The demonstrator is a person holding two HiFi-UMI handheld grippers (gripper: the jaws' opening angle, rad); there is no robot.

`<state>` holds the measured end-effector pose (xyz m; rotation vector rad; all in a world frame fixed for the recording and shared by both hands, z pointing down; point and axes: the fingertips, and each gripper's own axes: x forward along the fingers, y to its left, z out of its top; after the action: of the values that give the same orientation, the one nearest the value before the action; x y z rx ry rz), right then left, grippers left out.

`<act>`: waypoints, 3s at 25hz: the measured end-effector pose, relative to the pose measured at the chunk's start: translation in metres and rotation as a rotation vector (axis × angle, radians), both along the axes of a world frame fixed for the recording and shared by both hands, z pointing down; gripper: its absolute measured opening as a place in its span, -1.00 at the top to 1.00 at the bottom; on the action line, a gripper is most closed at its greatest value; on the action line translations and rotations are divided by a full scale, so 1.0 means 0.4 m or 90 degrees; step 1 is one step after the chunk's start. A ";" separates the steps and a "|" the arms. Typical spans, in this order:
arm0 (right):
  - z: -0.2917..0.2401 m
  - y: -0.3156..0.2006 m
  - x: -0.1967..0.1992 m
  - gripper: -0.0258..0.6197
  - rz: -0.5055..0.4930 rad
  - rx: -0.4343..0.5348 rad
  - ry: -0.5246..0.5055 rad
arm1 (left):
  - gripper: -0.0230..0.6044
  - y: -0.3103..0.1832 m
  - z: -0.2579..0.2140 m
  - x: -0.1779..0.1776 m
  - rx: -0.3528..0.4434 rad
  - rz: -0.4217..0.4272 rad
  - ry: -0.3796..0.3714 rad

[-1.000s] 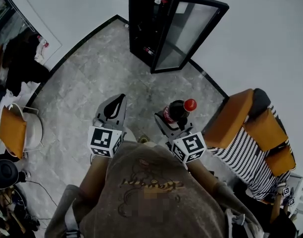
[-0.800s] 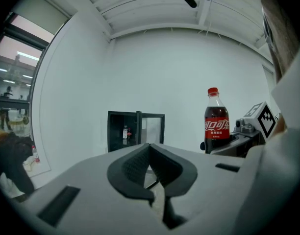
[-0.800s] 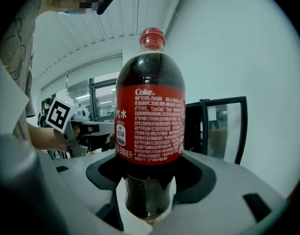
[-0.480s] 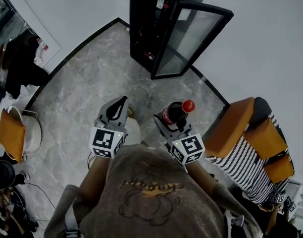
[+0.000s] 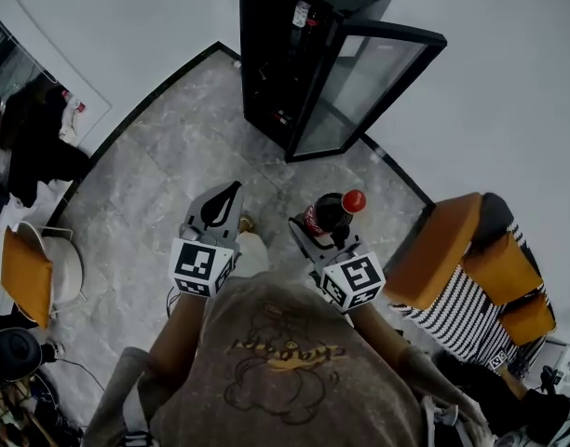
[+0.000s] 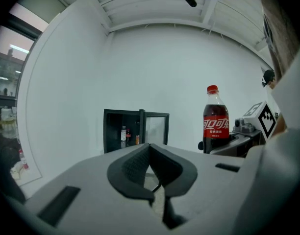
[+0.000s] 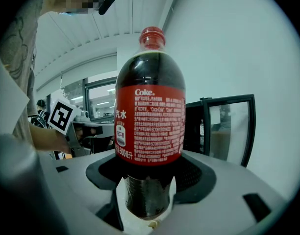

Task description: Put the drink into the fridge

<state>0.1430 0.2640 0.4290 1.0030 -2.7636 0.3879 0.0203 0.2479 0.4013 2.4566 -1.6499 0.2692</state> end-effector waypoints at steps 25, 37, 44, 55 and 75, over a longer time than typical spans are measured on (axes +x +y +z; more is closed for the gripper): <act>-0.007 -0.407 -0.210 0.01 0.077 -0.006 -0.021 | 0.91 -0.430 0.000 -0.152 -0.010 0.111 0.002; 0.001 -0.512 -0.286 0.01 0.077 -0.008 -0.001 | 0.91 -0.527 0.017 -0.209 -0.015 0.135 0.018; 0.010 -0.597 -0.317 0.01 0.078 -0.010 0.008 | 0.91 -0.604 0.029 -0.225 -0.022 0.135 0.025; 0.038 -0.790 -0.340 0.01 0.043 -0.005 0.019 | 0.91 -0.793 0.030 -0.236 -0.020 0.118 0.014; 0.120 -1.081 -0.353 0.01 0.001 -0.012 0.045 | 0.91 -1.071 0.031 -0.210 -0.022 0.095 0.000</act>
<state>0.0017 -0.1683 0.4771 0.9943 -2.6918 0.3710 -0.0638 -0.1805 0.4136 2.5564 -1.4505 0.3142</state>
